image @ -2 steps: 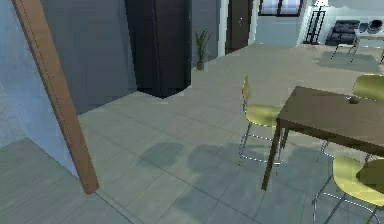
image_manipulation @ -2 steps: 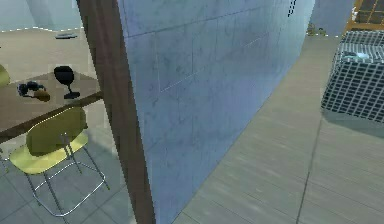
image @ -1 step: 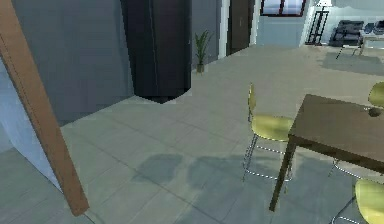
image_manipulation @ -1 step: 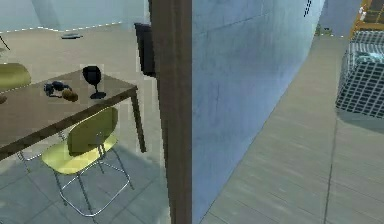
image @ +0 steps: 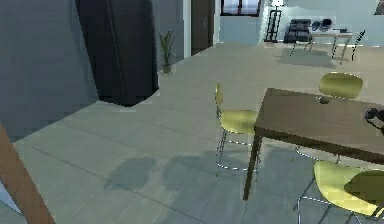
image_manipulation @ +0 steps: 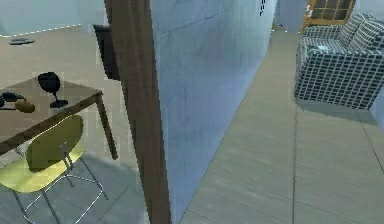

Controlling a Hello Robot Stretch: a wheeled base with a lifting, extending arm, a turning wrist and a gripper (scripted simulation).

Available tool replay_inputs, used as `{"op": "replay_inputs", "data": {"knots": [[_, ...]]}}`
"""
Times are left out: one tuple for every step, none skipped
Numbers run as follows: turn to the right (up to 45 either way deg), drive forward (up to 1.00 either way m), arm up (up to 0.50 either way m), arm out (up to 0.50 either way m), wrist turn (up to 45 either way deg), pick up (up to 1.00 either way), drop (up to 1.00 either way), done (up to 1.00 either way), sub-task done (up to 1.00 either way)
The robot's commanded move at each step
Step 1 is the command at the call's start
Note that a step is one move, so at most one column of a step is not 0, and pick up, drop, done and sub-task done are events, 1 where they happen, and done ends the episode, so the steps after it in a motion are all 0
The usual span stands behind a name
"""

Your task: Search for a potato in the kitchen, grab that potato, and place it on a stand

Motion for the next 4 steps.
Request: {"op": "replay_inputs", "data": {"knots": [[0.0,0.75,0.0,0.0,0.0,0.0,0.0,0.0,0.0],[-12.0,0.0,0.0,0.0,0.0,0.0,0.0,0.0,0.0],[3.0,0.0,0.0,0.0,0.0,0.0,0.0,0.0,0.0],[-21.0,0.0,0.0,0.0,0.0,0.0,0.0,0.0,0.0]]}}
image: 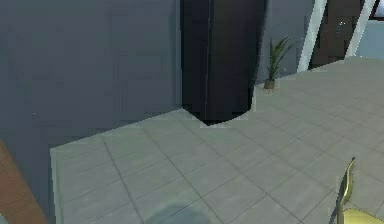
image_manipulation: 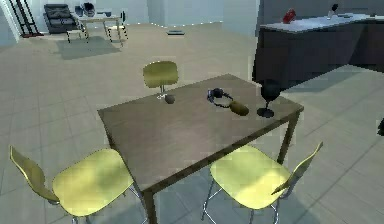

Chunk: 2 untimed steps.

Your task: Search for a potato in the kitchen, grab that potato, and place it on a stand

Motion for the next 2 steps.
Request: {"op": "replay_inputs", "data": {"knots": [[0.0,0.35,0.0,0.0,0.0,0.0,0.0,0.0,0.0],[15.0,0.0,0.0,0.0,0.0,0.0,0.0,0.0,0.0]]}}
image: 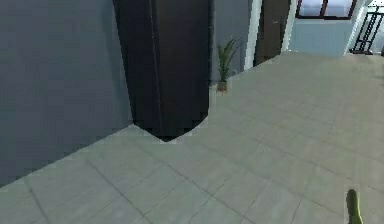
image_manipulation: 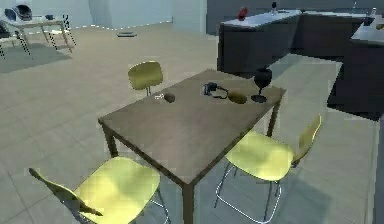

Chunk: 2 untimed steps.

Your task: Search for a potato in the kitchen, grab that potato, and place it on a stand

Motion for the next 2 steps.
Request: {"op": "replay_inputs", "data": {"knots": [[0.0,0.4,0.0,0.0,0.0,0.0,0.0,0.0,0.0],[-45.0,0.0,0.0,0.0,0.0,0.0,0.0,0.0,0.0]]}}
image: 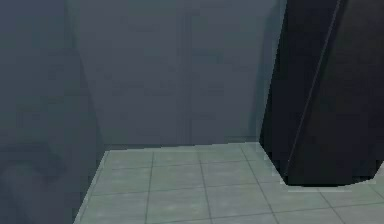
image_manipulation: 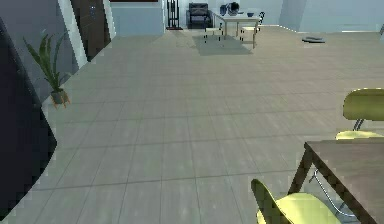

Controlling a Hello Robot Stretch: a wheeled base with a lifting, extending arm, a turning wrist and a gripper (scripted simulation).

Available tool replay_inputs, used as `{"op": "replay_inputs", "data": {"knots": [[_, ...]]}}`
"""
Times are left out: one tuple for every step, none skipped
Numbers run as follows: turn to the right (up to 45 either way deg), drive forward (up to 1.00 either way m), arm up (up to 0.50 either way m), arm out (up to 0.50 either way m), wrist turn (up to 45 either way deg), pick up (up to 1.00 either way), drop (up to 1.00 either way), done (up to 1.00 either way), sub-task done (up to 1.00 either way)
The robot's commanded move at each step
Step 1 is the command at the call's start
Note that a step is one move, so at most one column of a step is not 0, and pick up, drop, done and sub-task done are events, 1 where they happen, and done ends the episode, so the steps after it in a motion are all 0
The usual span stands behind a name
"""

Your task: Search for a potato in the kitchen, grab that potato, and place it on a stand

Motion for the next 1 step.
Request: {"op": "replay_inputs", "data": {"knots": [[-3.0,0.0,0.0,0.0,0.0,0.0,0.0,0.0,0.0]]}}
